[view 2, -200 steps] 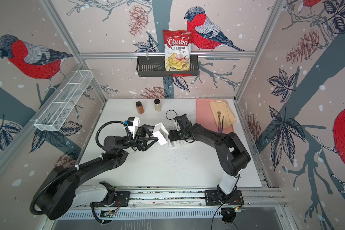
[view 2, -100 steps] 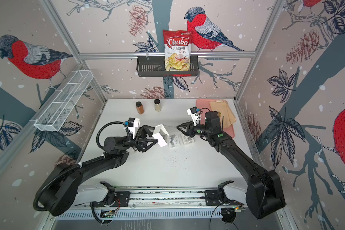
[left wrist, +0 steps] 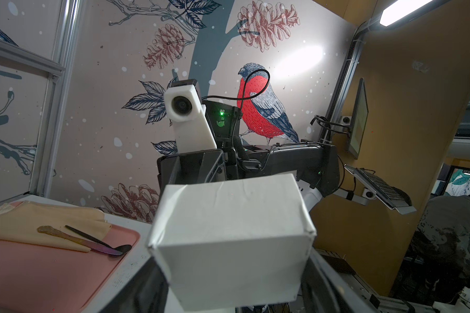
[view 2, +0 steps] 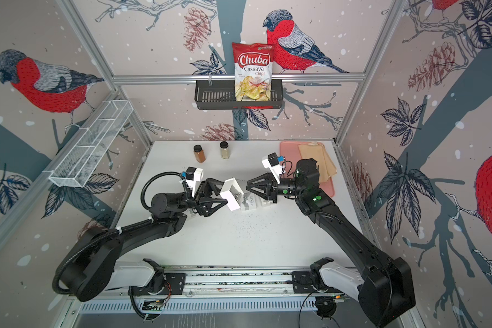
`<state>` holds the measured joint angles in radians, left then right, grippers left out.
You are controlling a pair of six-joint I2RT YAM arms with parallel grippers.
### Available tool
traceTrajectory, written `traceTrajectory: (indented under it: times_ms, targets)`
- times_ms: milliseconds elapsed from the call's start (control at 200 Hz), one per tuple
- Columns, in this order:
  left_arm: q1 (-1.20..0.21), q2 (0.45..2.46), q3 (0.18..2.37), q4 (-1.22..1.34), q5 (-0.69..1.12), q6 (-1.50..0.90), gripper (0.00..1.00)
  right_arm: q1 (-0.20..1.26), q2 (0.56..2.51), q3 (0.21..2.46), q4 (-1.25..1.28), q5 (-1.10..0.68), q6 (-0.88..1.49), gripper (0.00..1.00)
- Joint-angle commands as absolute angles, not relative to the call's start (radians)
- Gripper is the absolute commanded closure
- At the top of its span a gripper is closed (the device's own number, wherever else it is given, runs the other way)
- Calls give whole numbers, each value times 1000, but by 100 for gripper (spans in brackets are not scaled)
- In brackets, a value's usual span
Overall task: Take the necklace out of the lift-off lid jewelry box
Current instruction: Place the jewelry box at the center of the board.
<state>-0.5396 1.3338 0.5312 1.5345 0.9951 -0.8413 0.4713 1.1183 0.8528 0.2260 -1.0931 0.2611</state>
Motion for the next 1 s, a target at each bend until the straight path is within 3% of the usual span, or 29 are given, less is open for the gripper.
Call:
traceTrajectory:
  times_ms: [0,575,876,996]
  targets:
    - [-540,1335,540,1586,1008,-849,32,491,1126,876,208,-1090,236,70]
    - [-540,1310,518,1547,999,-815,32,561,1187,928,149,-1030,201,76]
    - [-540,1325,517,1553,995,-815,32,574,1196,918,172,-1033,224,93]
    - [-540,1330,518,1540,984,-808,21,574,1189,920,149,-1010,217,98]
